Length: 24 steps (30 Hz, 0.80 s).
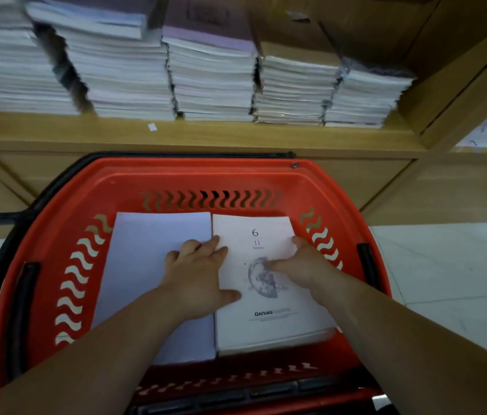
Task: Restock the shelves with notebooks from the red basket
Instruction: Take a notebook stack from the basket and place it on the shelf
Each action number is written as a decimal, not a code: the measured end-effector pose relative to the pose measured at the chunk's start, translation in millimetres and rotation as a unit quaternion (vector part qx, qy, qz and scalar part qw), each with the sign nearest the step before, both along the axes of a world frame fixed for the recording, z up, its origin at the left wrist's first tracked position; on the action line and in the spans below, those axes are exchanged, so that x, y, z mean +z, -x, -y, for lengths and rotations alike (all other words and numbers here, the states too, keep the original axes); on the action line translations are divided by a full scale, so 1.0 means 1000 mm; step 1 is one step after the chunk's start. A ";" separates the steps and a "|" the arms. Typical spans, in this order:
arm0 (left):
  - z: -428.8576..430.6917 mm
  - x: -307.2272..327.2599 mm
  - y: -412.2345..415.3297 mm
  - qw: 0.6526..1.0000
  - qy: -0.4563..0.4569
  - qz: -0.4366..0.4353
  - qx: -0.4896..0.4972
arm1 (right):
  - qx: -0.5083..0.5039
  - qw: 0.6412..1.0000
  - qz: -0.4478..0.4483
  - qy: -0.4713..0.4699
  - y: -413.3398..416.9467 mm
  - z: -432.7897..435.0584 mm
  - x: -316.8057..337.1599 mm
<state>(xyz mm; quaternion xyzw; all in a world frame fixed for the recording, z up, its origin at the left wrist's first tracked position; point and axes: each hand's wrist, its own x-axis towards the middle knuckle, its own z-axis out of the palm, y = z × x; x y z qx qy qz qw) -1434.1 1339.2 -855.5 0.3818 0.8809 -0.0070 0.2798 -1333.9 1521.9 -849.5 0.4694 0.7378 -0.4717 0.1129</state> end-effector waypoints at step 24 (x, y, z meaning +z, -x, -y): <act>0.083 0.001 0.044 0.977 0.019 -0.016 0.210 | 0.463 0.878 0.047 -0.113 0.026 0.058 -0.002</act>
